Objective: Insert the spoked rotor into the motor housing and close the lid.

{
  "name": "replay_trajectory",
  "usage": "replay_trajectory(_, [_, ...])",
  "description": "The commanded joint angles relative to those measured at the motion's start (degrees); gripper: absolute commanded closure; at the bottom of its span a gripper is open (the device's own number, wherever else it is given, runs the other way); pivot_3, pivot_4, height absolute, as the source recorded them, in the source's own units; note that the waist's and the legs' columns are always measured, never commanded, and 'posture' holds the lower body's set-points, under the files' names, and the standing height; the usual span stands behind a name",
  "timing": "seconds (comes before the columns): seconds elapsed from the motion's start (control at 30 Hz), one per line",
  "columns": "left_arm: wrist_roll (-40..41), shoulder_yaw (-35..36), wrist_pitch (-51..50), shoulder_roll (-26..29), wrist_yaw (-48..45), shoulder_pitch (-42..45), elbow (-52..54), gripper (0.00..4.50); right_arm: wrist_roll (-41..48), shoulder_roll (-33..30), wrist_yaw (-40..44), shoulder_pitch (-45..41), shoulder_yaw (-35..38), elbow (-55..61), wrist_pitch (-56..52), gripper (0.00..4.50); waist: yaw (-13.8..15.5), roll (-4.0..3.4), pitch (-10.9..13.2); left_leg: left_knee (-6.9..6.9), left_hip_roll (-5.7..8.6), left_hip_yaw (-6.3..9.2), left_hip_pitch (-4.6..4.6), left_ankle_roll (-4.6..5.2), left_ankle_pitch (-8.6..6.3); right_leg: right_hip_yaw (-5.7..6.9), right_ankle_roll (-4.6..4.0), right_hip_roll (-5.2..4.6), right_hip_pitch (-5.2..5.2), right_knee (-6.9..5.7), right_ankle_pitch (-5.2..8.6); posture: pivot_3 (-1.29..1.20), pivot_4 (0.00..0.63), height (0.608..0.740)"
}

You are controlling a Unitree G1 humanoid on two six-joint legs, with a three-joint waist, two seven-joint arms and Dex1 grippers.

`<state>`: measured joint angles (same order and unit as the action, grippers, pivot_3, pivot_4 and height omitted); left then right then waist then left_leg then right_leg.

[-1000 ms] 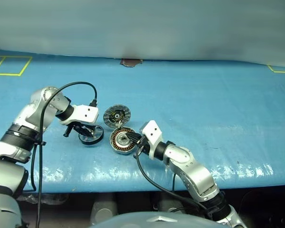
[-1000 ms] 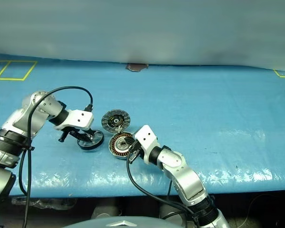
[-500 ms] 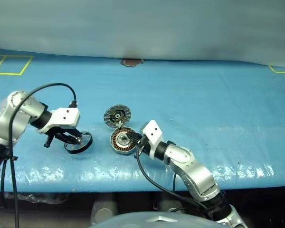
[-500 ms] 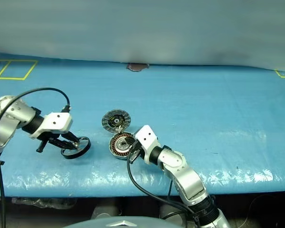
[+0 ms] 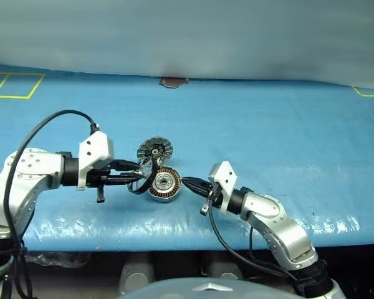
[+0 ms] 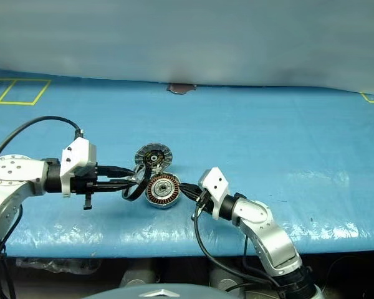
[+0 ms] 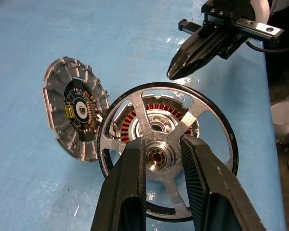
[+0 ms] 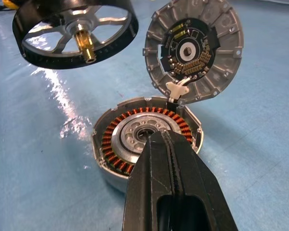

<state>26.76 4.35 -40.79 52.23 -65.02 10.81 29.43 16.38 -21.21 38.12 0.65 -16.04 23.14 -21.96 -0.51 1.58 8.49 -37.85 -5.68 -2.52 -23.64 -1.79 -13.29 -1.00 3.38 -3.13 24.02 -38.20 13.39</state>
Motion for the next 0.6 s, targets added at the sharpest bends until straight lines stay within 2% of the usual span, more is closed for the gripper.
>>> replay_trajectory(0.03, [-1.1, -5.5, -1.2, -0.1, 2.3, 3.7, 3.1, 3.74, 1.0, 0.3, 1.4, 1.0, 1.6, -0.8, 4.5, 4.50, 0.0, 0.00, 0.0, 0.00, 0.01, 0.02, 0.09, 0.00, 0.00, 0.01, 0.02, 0.00, -0.12, 0.03, 0.02, 0.00, 0.150, 0.740])
replay_trajectory(0.2, [-5.4, -13.5, -0.6, 0.1, 3.5, 8.9, -0.1, 3.74, -3.1, 1.8, -0.7, 2.5, 1.3, -5.4, 12.2, 4.50, -0.1, -0.02, 0.0, -0.02, 0.01, 0.03, 0.14, 0.00, 0.00, 0.00, 0.07, 0.02, -0.17, 0.05, 0.03, 0.00, 0.150, 0.740])
replay_trajectory(0.3, [-8.0, -16.6, 0.5, 0.2, 3.4, 10.9, -2.3, 3.74, -3.6, 2.3, -1.1, 3.7, 0.9, -7.7, 12.6, 4.50, -0.1, -0.03, 0.0, 0.00, 0.02, 0.03, 0.12, 0.01, 0.00, -0.02, 0.07, 0.02, -0.16, 0.09, 0.03, 0.00, 0.150, 0.740])
replay_trajectory(0.6, [-11.1, -20.5, 1.6, -1.0, 3.1, 14.9, -5.2, 3.74, -7.4, 3.4, -1.9, 5.5, 0.1, -12.3, 19.6, 4.50, -0.1, -0.03, 0.0, 0.02, 0.03, 0.04, 0.06, 0.04, -0.02, -0.02, 0.06, 0.03, -0.15, 0.20, 0.01, 0.00, 0.150, 0.740])
